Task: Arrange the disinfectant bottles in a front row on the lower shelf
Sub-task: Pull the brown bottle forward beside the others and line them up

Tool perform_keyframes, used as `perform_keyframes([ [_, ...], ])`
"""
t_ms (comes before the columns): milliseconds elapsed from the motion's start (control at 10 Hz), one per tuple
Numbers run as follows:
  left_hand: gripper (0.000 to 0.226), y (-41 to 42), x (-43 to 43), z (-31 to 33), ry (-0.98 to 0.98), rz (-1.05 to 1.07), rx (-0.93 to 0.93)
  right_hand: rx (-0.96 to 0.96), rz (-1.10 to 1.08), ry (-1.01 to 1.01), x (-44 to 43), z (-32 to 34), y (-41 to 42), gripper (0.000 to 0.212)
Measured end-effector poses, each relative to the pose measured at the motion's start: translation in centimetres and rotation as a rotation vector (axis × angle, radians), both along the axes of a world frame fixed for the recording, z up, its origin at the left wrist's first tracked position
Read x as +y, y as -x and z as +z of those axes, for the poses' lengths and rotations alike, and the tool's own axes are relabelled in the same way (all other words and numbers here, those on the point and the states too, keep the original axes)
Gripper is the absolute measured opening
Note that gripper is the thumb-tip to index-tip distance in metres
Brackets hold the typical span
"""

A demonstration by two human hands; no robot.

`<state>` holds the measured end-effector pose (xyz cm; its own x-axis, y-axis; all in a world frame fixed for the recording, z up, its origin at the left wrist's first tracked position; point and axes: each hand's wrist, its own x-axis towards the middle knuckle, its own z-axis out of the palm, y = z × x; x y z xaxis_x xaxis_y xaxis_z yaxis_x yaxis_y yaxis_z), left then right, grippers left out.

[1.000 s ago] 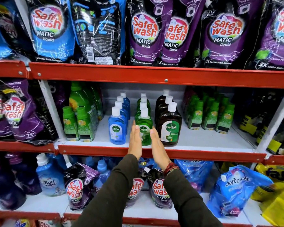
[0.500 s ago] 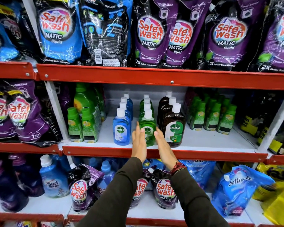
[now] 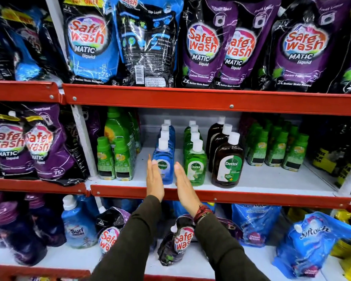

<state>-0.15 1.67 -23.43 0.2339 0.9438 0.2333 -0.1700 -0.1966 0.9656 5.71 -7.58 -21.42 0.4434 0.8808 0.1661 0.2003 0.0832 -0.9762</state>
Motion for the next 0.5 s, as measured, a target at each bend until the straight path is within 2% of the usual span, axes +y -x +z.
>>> perform_keyframes([
  [100,0.053,0.7,0.2,0.4,0.044,-0.039,0.046,0.032,0.009,0.054,1.1,-0.1,-0.2,0.063],
  [200,0.051,1.2,-0.1,0.6,0.028,-0.041,0.079,0.085,0.003,0.036,1.9,-1.0,-0.7,0.106],
  [300,0.052,1.3,-0.5,1.0,0.006,-0.044,0.094,0.091,0.013,0.006,2.5,-2.4,-1.5,0.115],
  [500,0.055,1.6,-0.9,1.2,-0.051,-0.045,0.142,0.110,0.039,0.004,2.3,-2.0,-1.5,0.099],
])
